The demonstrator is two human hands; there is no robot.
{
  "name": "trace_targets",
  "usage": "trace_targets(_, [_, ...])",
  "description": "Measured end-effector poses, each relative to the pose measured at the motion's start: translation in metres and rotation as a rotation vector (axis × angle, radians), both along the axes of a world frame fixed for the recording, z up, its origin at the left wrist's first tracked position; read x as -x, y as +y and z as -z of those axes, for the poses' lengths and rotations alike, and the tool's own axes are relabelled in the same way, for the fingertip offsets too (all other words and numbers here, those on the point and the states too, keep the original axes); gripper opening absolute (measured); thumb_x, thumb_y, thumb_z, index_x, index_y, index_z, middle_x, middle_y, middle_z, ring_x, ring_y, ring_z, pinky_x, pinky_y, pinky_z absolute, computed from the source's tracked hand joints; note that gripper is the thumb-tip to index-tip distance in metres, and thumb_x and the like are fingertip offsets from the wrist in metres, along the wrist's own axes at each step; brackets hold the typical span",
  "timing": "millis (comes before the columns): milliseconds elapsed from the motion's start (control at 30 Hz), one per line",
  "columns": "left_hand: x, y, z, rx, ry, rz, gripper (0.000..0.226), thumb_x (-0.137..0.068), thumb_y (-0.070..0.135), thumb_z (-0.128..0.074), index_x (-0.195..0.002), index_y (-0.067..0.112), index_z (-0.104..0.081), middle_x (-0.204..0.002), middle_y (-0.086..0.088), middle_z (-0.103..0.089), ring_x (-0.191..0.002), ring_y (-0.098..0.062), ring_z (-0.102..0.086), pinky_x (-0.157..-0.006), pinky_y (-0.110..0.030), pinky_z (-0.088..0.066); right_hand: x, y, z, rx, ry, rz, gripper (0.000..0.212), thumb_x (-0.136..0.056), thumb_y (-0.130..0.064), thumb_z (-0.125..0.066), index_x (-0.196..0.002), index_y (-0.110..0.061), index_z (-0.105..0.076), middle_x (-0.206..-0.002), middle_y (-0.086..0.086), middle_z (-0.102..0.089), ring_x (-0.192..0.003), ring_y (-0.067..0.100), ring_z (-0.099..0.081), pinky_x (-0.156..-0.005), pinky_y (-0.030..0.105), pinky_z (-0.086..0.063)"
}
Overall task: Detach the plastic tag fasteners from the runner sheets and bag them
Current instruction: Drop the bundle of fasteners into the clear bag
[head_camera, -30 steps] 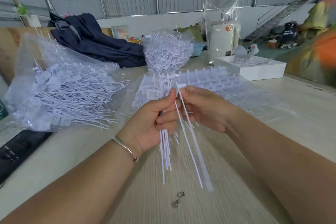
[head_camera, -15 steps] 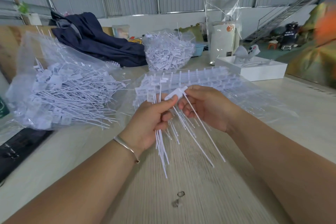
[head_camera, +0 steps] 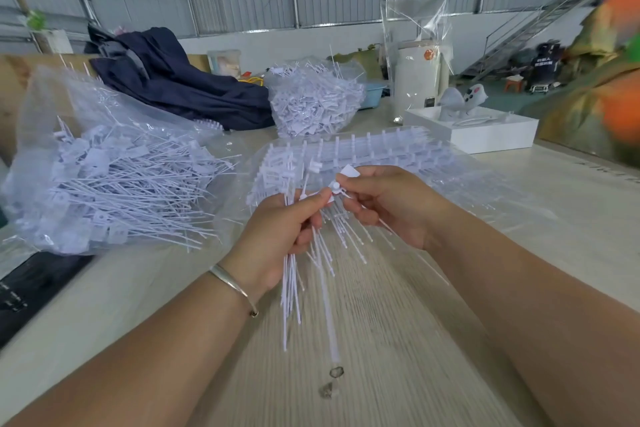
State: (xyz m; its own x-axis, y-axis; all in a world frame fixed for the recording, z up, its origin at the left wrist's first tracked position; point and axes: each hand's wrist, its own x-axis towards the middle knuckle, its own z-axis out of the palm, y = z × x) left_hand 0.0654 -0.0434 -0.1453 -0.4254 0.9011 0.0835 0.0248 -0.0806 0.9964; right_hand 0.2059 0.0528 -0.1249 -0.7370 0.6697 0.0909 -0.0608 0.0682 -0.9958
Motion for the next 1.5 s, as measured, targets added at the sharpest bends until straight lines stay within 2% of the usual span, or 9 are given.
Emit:
trace_targets(267, [-0.003,0.001,-0.006,0.077,0.116,-0.019,0.049,-0.075,0.013,-0.072,-0.038,0.024,-0.042,-0.041,0.003,-0.027,-0.036,-0.013,-0.022,-0.039,-0.018,-0.018,0.001,-0.003,-0.003,-0.181,-0.106,0.144,0.033,-0.081,-0.008,-0.071,-0.054,-0.013,-0.051,-0.045,-0.005,-0.038,-0.041,0.007,-0.033,-0.046,0.019,-0.026])
trace_targets(467, [0.0,-0.003,-0.001,0.128,0.201,-0.049,0.04,-0.077,0.01,-0.075,-0.043,0.026,-0.061,-0.039,0.012,-0.04,-0.031,-0.005,-0.033,-0.035,-0.012,-0.023,0.007,-0.006,0.001,-0.633,-0.289,0.31,0.041,-0.084,-0.018,-0.069,-0.053,-0.016,-0.042,-0.045,-0.007,-0.035,-0.044,0.008,-0.032,-0.053,0.027,-0.029])
trace_targets(567, [-0.001,-0.007,-0.004,0.113,0.132,0.016,0.02,-0.074,0.015,-0.082,-0.064,0.025,-0.068,-0.047,0.012,-0.044,-0.039,-0.005,-0.032,-0.038,-0.014,-0.026,0.008,-0.007,0.004,-0.597,-0.228,0.309,0.034,-0.089,-0.018,-0.064,-0.061,-0.01,-0.048,-0.055,0.003,-0.047,-0.052,0.013,-0.041,-0.059,0.029,-0.035])
trace_targets(733, [-0.003,-0.004,-0.006,0.094,-0.015,-0.061,0.032,-0.093,0.026,-0.064,-0.07,0.019,-0.043,-0.048,0.007,-0.037,-0.037,-0.006,-0.03,-0.035,-0.016,-0.024,0.006,-0.005,0.001,-0.393,-0.046,0.346,0.035,-0.086,-0.013,-0.069,-0.066,0.008,-0.048,-0.057,0.008,-0.036,-0.047,0.011,-0.031,-0.05,0.022,-0.028])
trace_targets(967, [-0.012,-0.005,-0.011,0.018,-0.237,-0.009,0.036,-0.102,0.024,-0.044,-0.068,0.013,-0.045,-0.057,-0.004,-0.063,-0.05,-0.016,-0.063,-0.042,-0.017,-0.043,0.006,-0.01,-0.002,-0.122,0.116,0.184,0.011,-0.09,-0.009,-0.064,-0.082,-0.004,-0.059,-0.069,0.014,-0.066,-0.05,0.018,-0.054,-0.048,0.024,-0.04])
trace_targets(1167, [-0.021,-0.008,-0.01,0.026,-0.338,0.164,0.031,-0.101,0.013,-0.04,-0.071,0.009,-0.047,-0.08,-0.016,-0.073,-0.076,-0.027,-0.074,-0.059,-0.025,-0.058,0.007,-0.012,-0.003,-0.186,0.16,0.23,0.013,-0.086,-0.009,-0.069,-0.076,-0.008,-0.06,-0.054,-0.005,-0.049,-0.05,0.01,-0.04,-0.053,0.019,-0.036])
trace_targets(1300, [-0.024,-0.008,-0.012,-0.023,-0.386,0.174,0.024,-0.102,0.012,-0.039,-0.082,0.006,-0.052,-0.088,-0.024,-0.073,-0.074,-0.029,-0.074,-0.063,-0.03,-0.06,0.004,-0.011,-0.004,-0.129,0.2,0.215,0.011,-0.088,-0.007,-0.066,-0.082,-0.004,-0.057,-0.061,0.007,-0.064,-0.048,0.014,-0.047,-0.051,0.021,-0.04])
trace_targets(1400, [-0.021,-0.007,-0.012,-0.02,-0.349,0.139,0.022,-0.102,0.012,-0.039,-0.087,0.005,-0.053,-0.063,-0.01,-0.064,-0.039,-0.013,-0.052,-0.04,-0.019,-0.043,0.004,-0.011,-0.003,-0.163,0.172,0.214,0.015,-0.085,-0.005,-0.068,-0.077,-0.008,-0.056,-0.063,0.006,-0.066,-0.051,0.014,-0.05,-0.052,0.019,-0.04])
trace_targets(1500, [-0.016,-0.003,-0.011,-0.002,-0.271,0.139,0.018,-0.101,0.017,-0.044,-0.089,0.009,-0.055,-0.054,0.001,-0.044,-0.035,-0.006,-0.023,-0.036,-0.016,-0.021,0.007,-0.011,-0.001,-0.198,0.101,0.232,0.016,-0.083,-0.012,-0.074,-0.087,-0.007,-0.06,-0.067,0.002,-0.061,-0.062,0.014,-0.052,-0.059,0.023,-0.043])
